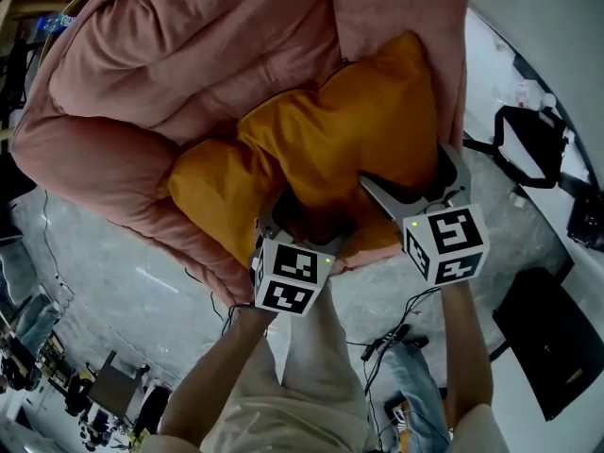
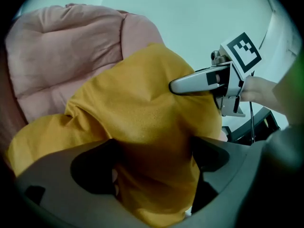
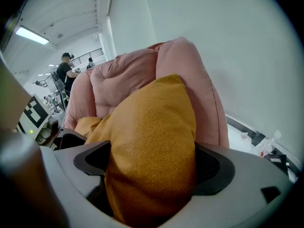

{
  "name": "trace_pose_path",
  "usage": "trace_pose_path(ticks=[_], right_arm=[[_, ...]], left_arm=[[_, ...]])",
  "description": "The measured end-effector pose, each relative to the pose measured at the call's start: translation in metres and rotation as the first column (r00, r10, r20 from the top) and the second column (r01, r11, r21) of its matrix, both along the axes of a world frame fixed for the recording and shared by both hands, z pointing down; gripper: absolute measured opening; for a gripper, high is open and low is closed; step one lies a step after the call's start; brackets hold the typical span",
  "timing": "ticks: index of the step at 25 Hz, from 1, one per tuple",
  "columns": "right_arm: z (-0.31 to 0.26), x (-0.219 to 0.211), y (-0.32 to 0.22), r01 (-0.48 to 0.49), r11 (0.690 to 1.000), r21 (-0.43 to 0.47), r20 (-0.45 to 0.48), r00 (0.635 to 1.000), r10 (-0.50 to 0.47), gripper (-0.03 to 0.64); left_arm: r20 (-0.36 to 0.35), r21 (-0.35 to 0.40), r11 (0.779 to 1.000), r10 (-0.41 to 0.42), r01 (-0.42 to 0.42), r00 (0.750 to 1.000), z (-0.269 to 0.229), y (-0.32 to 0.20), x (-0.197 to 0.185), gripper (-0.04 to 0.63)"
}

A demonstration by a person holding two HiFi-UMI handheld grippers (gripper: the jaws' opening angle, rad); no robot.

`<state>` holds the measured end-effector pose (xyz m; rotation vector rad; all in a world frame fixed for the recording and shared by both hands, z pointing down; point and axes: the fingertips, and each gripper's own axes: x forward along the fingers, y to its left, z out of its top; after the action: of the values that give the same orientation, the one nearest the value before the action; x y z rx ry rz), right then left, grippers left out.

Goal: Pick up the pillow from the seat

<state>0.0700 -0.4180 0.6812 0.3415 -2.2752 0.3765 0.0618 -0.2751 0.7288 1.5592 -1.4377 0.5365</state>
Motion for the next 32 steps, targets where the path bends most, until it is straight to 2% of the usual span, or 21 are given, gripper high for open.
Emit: trace_pose_path(ticks=[4, 8, 12, 17, 22, 32], right_arm=[[0.005, 0.000, 0.005, 0.001, 1.000, 0.014, -0.012, 1.000, -0.001, 0.484], [0.005, -0.005, 0.016, 0.024, 0.999, 0.031, -0.031, 0.999, -0.024, 0.338], [0.002, -0.005, 0.023, 0.027, 0.999, 0.047, -0.028, 0.999, -0.026, 0.257], [-0.008, -0.006, 0.029, 0.009, 0.999, 0.030, -0.008, 1.000, -0.009, 0.235], [-0.031, 0.000, 0.037, -0.013, 0.999, 0.047, 0.016, 1.000, 0.012, 0.233], [-0.086, -0.006, 0.065, -0.023, 0.991, 0.128, 0.036, 0.999, 0.019, 0.233]], left_arm=[[0.004, -0.005, 1.000, 0.022, -0.022, 1.000, 0.003, -0.002, 0.001, 0.447], [0.009, 0.007, 1.000, 0.006, -0.006, 1.000, -0.002, -0.001, -0.002, 0.328], [0.020, 0.009, 1.000, -0.014, 0.013, 1.000, -0.007, -0.002, -0.001, 0.249], [0.036, 0.061, 0.998, -0.028, 0.026, 0.999, -0.025, -0.004, -0.006, 0.181], [0.035, 0.102, 0.994, -0.041, 0.038, 0.999, -0.043, 0.004, -0.002, 0.139], [0.022, 0.155, 0.985, -0.076, 0.071, 0.997, -0.084, 0.028, -0.007, 0.112]])
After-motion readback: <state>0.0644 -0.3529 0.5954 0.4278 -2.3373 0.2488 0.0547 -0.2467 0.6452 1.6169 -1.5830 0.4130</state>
